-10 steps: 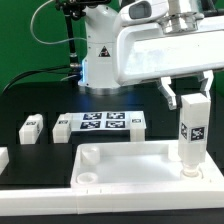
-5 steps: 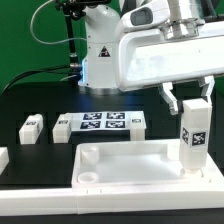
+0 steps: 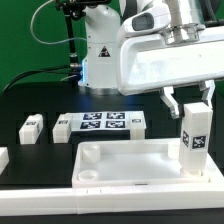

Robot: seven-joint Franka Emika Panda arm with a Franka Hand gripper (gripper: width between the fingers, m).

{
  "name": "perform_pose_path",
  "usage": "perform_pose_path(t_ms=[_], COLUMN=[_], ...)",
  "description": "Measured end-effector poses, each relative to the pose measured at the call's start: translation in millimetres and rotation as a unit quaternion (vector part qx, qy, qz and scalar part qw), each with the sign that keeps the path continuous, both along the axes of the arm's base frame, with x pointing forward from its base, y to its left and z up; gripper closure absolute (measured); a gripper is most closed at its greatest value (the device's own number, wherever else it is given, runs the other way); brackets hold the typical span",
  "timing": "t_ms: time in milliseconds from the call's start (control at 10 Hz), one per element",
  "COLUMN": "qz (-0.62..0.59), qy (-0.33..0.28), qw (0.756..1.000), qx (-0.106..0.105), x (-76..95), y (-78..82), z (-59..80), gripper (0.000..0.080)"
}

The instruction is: Assemble desk

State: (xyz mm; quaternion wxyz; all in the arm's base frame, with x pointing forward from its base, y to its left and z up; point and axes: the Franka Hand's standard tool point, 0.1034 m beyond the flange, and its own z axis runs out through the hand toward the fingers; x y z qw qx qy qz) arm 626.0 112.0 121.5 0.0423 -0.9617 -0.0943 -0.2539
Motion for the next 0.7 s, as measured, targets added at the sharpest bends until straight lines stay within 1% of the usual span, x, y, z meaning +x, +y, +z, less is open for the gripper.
perform_pose_path(t_ms=[400, 500, 600, 700], qz=[-0.006, -0.006, -0.006, -0.006], qy=[-0.013, -0.013, -0.013, -0.013], qw=[1.0, 1.0, 1.0, 1.0], qx=[0.004, 0.004, 0.004, 0.004], x=[1.5, 1.5, 1.5, 1.5], y=[-0.4, -0.4, -0.4, -0.4], z=[0.1, 0.0, 0.0, 0.0], gripper=[0.0512, 0.0497, 0.0348, 0.0215])
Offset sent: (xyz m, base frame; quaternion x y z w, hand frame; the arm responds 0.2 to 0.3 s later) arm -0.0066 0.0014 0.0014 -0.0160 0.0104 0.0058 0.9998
